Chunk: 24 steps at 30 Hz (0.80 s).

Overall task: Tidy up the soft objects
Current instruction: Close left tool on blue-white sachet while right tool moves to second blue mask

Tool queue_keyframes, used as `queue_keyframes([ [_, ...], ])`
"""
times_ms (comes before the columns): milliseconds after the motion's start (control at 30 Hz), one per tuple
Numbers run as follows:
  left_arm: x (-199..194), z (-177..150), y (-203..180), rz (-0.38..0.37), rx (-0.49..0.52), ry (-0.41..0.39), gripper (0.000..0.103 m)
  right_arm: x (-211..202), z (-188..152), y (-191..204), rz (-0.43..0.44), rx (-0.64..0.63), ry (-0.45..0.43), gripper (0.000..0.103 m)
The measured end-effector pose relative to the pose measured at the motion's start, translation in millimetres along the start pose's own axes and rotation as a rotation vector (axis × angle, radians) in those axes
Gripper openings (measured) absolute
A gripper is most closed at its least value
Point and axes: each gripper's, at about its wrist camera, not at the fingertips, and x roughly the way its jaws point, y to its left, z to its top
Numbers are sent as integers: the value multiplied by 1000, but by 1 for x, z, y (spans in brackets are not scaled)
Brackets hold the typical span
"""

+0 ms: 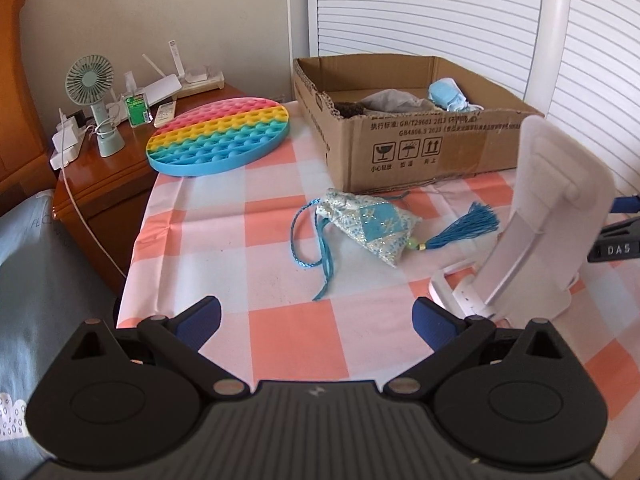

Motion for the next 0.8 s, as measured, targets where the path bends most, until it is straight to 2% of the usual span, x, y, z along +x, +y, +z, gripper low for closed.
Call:
queue_keyframes([
  [167,14,10,0,-13,42,0,101,7,3,-6,36,47,9,103],
  [300,24,20,-2,-63,86,-9,101,9,2,-8,48,58,7,103],
  [433,35,33,-6,-80,129,-25,101,10,3,-7,48,64,7,103],
  [633,56,57,-10,-113,94,-42,101,10,3,-6,43,68,2,103],
  [800,81,68,-15,-118,42,-3,101,9,2,-5,41,72,-1,103],
])
